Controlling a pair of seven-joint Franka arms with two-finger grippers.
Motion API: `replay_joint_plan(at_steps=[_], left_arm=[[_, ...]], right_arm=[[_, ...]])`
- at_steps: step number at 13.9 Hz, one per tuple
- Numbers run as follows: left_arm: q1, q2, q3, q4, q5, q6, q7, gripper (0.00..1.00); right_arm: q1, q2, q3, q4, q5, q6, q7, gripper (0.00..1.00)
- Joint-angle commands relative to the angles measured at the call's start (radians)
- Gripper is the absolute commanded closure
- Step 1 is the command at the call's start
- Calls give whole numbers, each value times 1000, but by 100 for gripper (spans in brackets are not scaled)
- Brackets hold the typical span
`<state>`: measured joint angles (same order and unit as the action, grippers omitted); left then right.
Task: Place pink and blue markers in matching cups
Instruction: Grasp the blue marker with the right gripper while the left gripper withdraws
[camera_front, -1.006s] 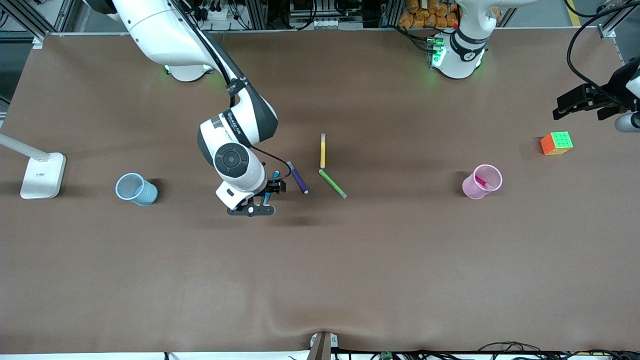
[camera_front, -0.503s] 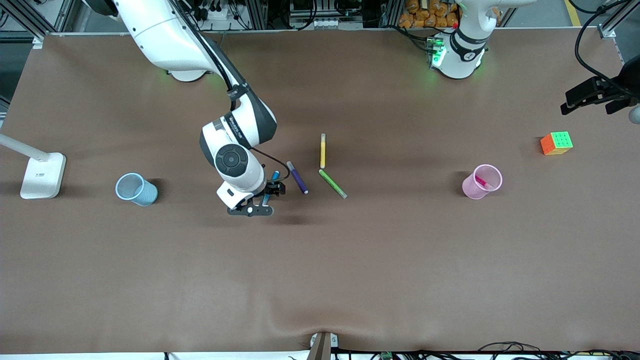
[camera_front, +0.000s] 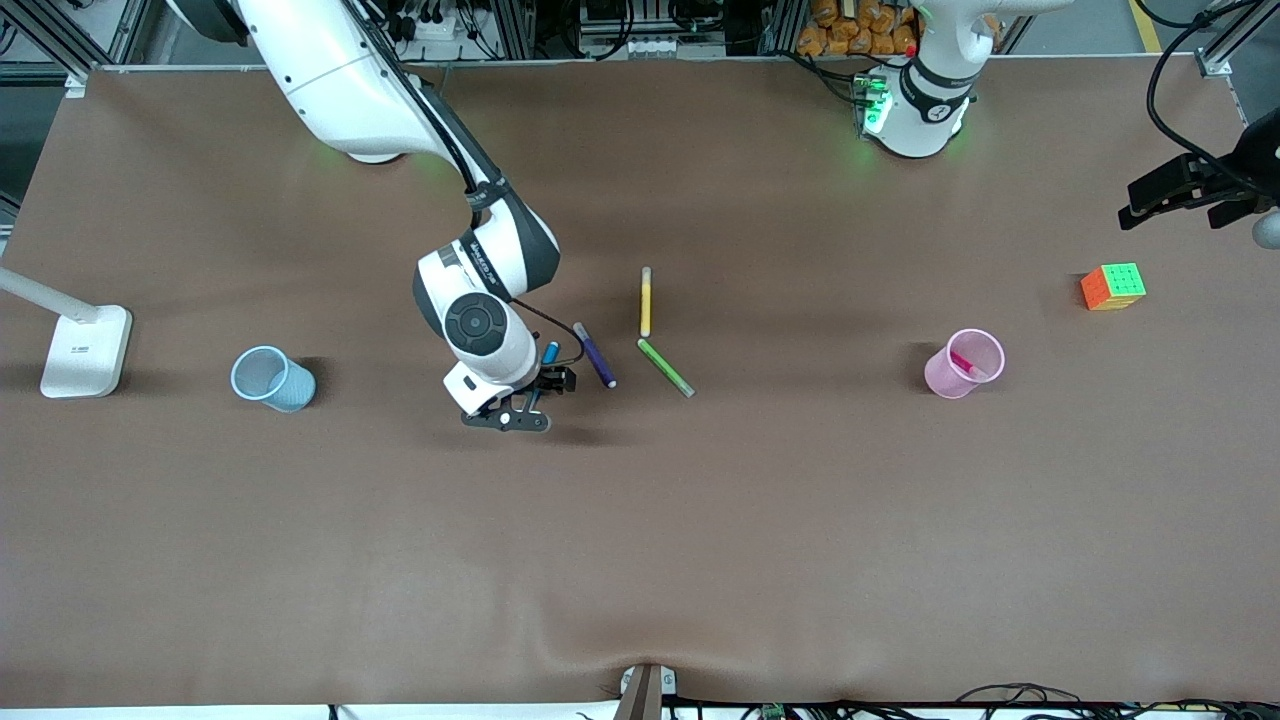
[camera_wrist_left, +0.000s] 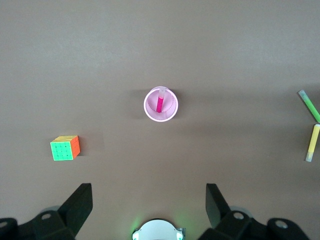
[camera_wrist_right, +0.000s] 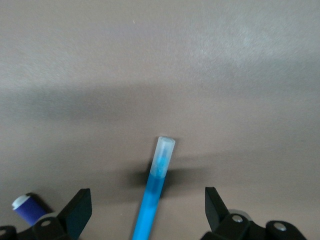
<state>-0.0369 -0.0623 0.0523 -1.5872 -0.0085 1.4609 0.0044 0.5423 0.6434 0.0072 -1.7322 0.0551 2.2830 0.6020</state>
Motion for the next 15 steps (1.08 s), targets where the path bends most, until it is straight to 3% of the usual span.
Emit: replay_joint_plan(at_steps=[1,5,8,10,13,15], left_arm=[[0,-4,-3,1,-7,-13,-15,0],[-1,5,-3,7,-5,-13,-9,0],[-12,7,-15,10,59,-11,5,0],[-8,7,-35,12,61,-11,8,0],[-6,9,-35,12,61,-10,12,0],[0,9,-34,13,61,-10,17,0]], right_arm=[[5,12,-3,-3,-12,13,28,0],[7,25,-3,-4,-12,29,27,0],[7,39,-3,-4,-12,46,27,13],[5,44,-3,-4,-12,49,27,34],[1,44,-3,-4,-12,53,28,94],[1,42,-3,-4,-12,53,27,100]])
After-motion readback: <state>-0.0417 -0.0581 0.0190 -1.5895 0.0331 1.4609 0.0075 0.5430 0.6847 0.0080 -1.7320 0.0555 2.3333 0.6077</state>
